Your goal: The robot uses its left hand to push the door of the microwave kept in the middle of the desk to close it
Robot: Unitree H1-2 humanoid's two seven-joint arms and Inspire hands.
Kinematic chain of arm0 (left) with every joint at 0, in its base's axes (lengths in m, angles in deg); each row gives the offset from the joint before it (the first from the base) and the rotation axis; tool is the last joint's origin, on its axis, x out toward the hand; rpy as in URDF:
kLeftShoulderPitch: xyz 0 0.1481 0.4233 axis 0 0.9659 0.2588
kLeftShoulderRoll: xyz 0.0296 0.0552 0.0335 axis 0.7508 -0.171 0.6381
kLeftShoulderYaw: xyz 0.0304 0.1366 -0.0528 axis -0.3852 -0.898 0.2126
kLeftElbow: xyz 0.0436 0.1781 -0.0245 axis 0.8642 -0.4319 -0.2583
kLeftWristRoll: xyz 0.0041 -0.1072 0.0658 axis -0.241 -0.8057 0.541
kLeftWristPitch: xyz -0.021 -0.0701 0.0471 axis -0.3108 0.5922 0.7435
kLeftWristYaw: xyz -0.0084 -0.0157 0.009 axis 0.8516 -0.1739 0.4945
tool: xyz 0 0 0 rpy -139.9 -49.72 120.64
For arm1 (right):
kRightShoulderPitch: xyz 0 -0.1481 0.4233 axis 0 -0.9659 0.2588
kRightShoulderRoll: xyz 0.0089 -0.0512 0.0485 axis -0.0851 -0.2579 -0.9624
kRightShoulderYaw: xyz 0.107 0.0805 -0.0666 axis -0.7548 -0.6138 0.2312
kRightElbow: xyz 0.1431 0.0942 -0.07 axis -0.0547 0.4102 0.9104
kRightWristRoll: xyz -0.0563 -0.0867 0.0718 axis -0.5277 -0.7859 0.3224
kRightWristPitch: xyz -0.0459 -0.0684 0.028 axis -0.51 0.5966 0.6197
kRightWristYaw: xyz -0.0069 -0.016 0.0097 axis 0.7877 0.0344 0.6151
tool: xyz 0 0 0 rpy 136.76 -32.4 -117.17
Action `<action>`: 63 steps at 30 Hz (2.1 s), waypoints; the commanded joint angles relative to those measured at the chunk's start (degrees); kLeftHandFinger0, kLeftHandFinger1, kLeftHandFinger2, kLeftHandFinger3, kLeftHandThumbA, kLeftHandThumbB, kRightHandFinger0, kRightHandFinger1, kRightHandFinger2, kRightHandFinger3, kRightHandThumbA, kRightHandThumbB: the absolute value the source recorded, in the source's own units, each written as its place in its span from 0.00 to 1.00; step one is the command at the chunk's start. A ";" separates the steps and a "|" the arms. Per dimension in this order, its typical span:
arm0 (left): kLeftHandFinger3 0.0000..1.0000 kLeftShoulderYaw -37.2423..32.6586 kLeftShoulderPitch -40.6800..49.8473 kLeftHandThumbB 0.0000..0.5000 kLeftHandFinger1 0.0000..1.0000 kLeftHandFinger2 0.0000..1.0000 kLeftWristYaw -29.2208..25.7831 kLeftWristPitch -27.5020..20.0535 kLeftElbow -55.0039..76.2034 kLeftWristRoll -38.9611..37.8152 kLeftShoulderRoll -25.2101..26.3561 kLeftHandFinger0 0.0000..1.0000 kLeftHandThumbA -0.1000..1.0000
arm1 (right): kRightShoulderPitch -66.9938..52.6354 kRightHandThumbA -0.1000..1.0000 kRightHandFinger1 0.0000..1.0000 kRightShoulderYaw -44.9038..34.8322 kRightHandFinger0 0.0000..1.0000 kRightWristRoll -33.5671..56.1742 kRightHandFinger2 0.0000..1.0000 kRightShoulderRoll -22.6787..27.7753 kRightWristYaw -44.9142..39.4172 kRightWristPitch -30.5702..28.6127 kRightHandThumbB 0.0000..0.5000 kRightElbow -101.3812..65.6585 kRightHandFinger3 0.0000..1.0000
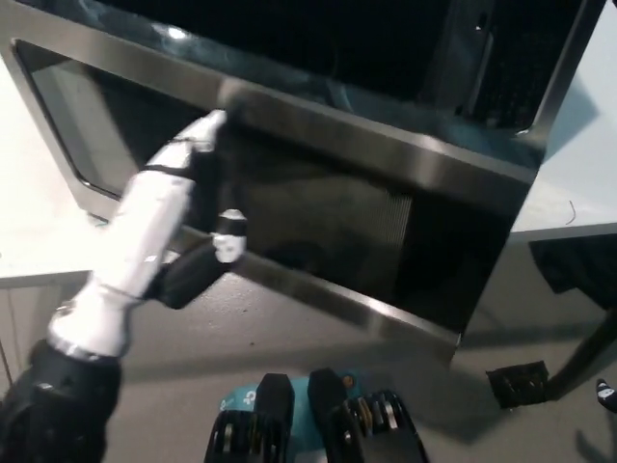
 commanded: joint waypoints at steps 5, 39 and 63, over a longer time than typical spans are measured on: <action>1.00 -6.21 -3.61 0.00 1.00 1.00 0.85 -9.94 -4.61 13.32 -0.87 1.00 0.00 | 0.60 0.62 1.00 0.17 1.00 -0.33 1.00 1.42 0.22 0.24 0.00 -1.50 1.00; 0.32 -16.88 -43.70 1.00 0.00 0.00 -20.85 -9.68 -63.03 43.98 1.22 0.00 1.00 | -2.56 0.62 1.00 1.11 1.00 -0.28 1.00 -0.99 0.39 -1.07 0.00 0.22 1.00; 0.33 -14.67 -40.55 1.00 0.00 0.07 -22.59 -6.48 -58.44 43.53 2.70 0.00 1.00 | -3.12 0.62 1.00 1.05 1.00 -0.32 1.00 -1.55 0.47 -1.45 0.00 0.72 1.00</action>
